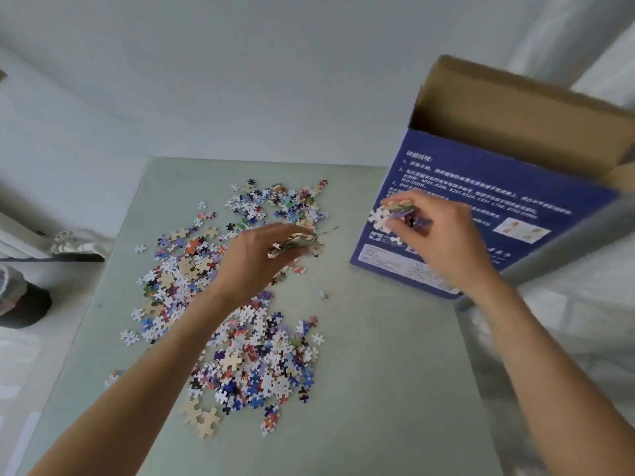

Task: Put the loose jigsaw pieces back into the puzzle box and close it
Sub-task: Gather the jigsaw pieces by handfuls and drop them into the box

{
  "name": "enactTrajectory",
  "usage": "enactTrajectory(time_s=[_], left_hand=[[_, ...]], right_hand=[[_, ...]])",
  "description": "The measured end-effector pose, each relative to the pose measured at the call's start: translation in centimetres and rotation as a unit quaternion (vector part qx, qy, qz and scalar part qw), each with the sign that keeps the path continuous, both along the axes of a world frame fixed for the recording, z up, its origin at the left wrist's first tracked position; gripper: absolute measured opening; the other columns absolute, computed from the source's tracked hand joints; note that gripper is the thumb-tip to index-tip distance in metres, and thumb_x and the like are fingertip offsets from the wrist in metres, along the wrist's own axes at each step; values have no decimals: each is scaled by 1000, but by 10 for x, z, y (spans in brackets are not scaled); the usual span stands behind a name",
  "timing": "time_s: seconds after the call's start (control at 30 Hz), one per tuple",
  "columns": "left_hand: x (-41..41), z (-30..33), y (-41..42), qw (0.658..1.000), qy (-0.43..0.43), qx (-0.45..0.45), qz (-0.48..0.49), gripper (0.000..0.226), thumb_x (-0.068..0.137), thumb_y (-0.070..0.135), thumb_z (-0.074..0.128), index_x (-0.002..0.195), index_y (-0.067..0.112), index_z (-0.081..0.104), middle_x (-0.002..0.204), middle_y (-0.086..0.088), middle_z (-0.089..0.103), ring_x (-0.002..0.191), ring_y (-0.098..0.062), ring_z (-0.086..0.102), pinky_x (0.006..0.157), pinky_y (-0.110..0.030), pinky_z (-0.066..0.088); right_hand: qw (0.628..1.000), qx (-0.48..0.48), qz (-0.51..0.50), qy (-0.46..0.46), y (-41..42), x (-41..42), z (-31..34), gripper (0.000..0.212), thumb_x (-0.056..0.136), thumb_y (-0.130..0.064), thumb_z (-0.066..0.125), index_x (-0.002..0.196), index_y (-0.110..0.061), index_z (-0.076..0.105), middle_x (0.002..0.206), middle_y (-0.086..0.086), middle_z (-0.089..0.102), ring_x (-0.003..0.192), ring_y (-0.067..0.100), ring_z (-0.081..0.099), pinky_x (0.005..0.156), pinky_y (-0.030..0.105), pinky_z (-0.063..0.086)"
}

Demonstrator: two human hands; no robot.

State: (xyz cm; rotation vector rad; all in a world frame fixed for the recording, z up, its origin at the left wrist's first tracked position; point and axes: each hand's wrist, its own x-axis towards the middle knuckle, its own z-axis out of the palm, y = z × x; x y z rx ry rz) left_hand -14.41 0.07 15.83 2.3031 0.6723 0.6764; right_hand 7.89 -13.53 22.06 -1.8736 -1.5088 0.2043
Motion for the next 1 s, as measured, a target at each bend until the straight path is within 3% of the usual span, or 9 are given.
enactTrajectory(time_s=[0.13, 0.2, 0.3, 0.43, 0.57, 0.67, 0.8, 1.0], left_hand=[[55, 59, 4, 996, -76, -10, -39, 24, 84, 21, 67, 106, 29, 65, 94, 20, 65, 81, 5, 63, 71, -12, 50], [81, 82, 8, 994, -96, -1, -54, 24, 84, 20, 66, 108, 27, 64, 93, 19, 65, 81, -1, 64, 71, -15, 52], [118, 106, 11, 988, -128, 35, -76, 23, 84, 23, 65, 108, 23, 65, 93, 16, 65, 79, -3, 62, 70, -23, 54], [162, 123, 10, 982, -143, 82, -93, 23, 84, 26, 62, 107, 26, 66, 94, 15, 65, 79, -7, 62, 71, -34, 54], [201, 129, 8, 978, -89, 153, -112, 24, 84, 34, 59, 107, 33, 65, 97, 11, 69, 82, -14, 63, 70, -35, 52], [225, 131, 10, 971, -13, 209, -115, 27, 86, 37, 59, 113, 36, 62, 106, 13, 68, 93, -17, 63, 73, -32, 49], [247, 135, 10, 960, 106, 235, -111, 35, 89, 36, 55, 124, 34, 54, 112, 3, 66, 101, -24, 59, 78, -36, 48], [251, 133, 3, 937, 162, 286, -117, 33, 90, 34, 51, 122, 29, 54, 101, -3, 67, 91, -31, 61, 72, -36, 47]], right_hand=[[991, 117, -63, -20, -9, 57, 65, 23, 87, -21, 65, 109, -17, 64, 98, -9, 66, 88, 12, 66, 79, 31, 55], [984, 140, -90, -66, -11, 81, 80, 23, 87, -23, 64, 110, -17, 64, 100, -11, 63, 87, 8, 62, 80, 24, 50], [973, 105, -110, -171, -10, 115, 82, 22, 88, -20, 63, 109, -16, 65, 99, -10, 62, 83, 1, 51, 75, 17, 39], [976, -3, -93, -195, -11, 143, 68, 31, 87, -18, 64, 118, -21, 59, 109, 2, 67, 95, 20, 63, 82, 38, 52], [984, -29, -119, -129, -14, 151, 55, 42, 87, -21, 64, 127, -26, 50, 104, -1, 69, 92, 18, 65, 81, 40, 54], [989, -16, -118, -88, -17, 156, 49, 32, 87, -19, 65, 117, -23, 58, 97, -7, 69, 86, 12, 65, 80, 40, 55], [988, 10, -128, -83, -22, 158, 43, 14, 87, -20, 64, 99, -24, 68, 91, -8, 70, 81, 9, 64, 77, 37, 55], [982, 46, -147, -113, -27, 155, 41, 14, 89, -21, 61, 100, -20, 68, 93, -7, 71, 83, 9, 65, 74, 35, 55]])
